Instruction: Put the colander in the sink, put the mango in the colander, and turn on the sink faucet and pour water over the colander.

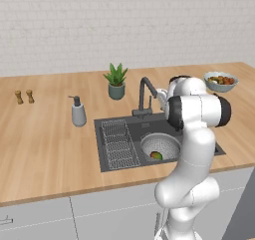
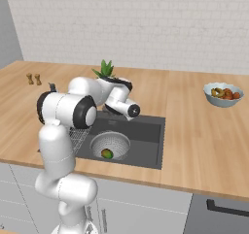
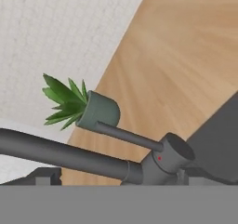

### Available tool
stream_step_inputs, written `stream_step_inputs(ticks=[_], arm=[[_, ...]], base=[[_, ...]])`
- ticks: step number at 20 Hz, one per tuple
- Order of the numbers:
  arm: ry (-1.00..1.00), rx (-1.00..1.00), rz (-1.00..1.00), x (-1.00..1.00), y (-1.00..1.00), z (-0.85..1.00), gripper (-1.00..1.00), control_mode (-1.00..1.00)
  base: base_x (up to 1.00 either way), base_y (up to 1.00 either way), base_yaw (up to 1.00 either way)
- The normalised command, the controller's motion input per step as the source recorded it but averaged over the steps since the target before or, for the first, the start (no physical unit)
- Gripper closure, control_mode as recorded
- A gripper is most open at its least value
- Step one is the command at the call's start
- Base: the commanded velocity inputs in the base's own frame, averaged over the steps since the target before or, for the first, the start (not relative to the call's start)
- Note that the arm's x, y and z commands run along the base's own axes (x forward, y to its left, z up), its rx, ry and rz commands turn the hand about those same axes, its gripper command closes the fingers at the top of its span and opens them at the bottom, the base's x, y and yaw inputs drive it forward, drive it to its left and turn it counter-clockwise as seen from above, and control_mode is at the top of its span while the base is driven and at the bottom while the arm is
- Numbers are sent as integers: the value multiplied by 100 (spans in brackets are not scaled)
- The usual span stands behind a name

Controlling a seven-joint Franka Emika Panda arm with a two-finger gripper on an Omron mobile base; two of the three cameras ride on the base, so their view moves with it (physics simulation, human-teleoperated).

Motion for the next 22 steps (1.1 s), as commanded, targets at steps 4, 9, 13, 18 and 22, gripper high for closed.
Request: stream_step_inputs(ticks=[4, 9, 13, 18, 22], arm=[[0, 0, 0, 3, 7, -17, -100, -100], [0, 0, 0, 4, 11, -15, -100, -100], [0, 0, 0, 18, 7, -14, -100, -100], [0, 0, 0, 31, 1, -11, -100, -100], [1, 0, 0, 25, 0, -7, -100, -100]], base=[[0, 0, 0], [0, 0, 0], [0, 0, 0], [0, 0, 0], [0, 0, 0]])
